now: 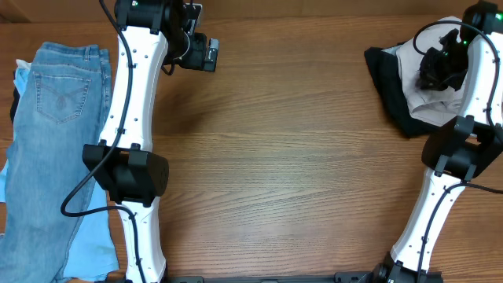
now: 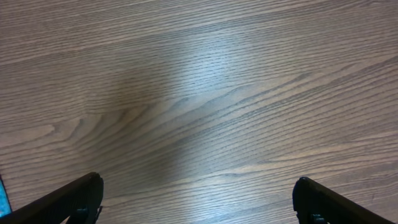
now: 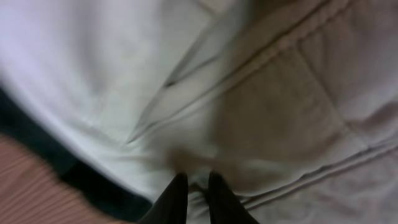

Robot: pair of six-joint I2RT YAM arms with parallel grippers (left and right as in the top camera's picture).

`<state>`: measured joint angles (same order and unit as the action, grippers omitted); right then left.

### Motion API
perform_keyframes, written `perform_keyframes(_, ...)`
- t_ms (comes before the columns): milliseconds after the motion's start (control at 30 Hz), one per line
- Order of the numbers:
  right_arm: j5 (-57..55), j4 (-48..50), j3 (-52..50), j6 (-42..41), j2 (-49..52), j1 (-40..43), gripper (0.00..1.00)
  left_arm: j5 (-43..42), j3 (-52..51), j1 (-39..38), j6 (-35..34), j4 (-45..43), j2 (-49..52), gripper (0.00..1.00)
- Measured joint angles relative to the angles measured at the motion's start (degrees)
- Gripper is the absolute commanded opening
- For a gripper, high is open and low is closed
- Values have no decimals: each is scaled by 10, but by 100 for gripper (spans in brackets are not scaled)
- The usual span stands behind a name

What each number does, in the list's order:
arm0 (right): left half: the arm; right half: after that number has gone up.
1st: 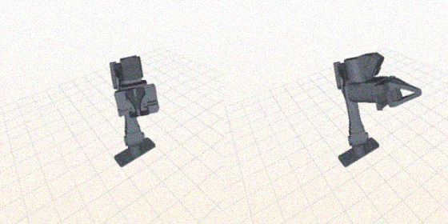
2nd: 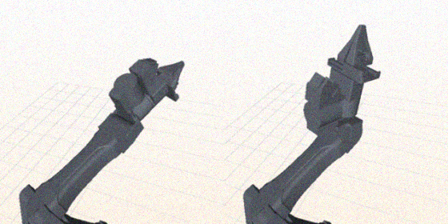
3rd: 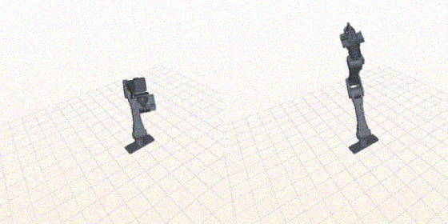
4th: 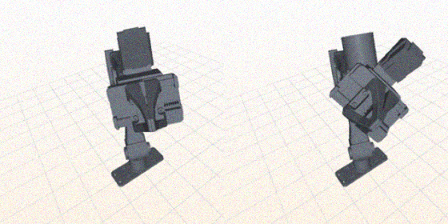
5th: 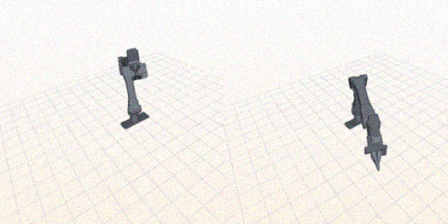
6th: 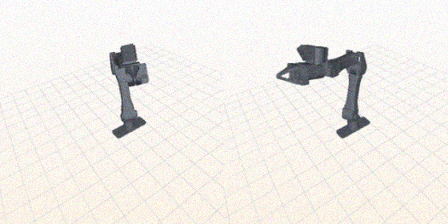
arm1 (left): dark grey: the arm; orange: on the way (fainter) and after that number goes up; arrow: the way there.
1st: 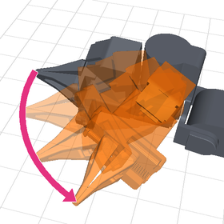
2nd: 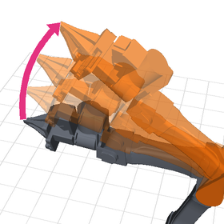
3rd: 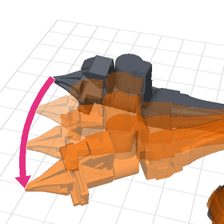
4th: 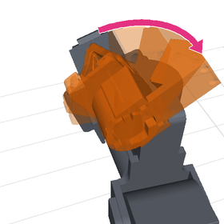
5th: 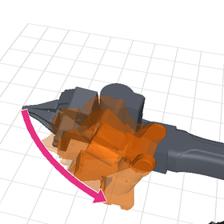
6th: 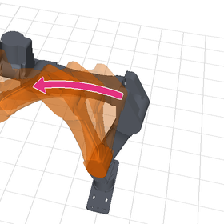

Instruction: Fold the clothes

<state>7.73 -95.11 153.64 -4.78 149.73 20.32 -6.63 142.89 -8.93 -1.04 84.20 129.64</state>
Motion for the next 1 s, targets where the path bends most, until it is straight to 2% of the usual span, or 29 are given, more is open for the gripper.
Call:
perform_keyframes(200, -30, 192, -153, -5, -5, -2, 10, 0, 0, 0, 0, 0, 0, 100)
perform_keyframes(433, -48, 344, -202, -37, -21, -29, 11, 0, 0, 0, 0, 0, 0, 100)
perform_keyframes(500, -50, 361, -202, -46, -21, -36, 7, 0, 0, 0, 0, 1, 0, 100)
perform_keyframes(633, -45, 348, -202, -53, -21, -37, 9, 0, 0, 0, 0, 5, 0, 100)
perform_keyframes(700, -41, 335, -196, -51, -21, -37, 23, 0, 0, 0, 0, 5, 0, 100)
perform_keyframes(733, -31, 313, -185, -50, -24, -37, 38, 0, 0, 0, 0, 5, 0, 100)
perform_keyframes(800, -16, 275, -178, -46, -57, -39, 77, 2, 0, 0, 0, 5, 0, 100)
perform_keyframes(867, -7, 247, -171, -41, -101, -42, 100, 5, 0, 0, 0, 8, 0, 100)
perform_keyframes(1000, 0, 193, -148, -40, -280, -72, 100, 9, 0, 0, 0, 11, 0, 100)
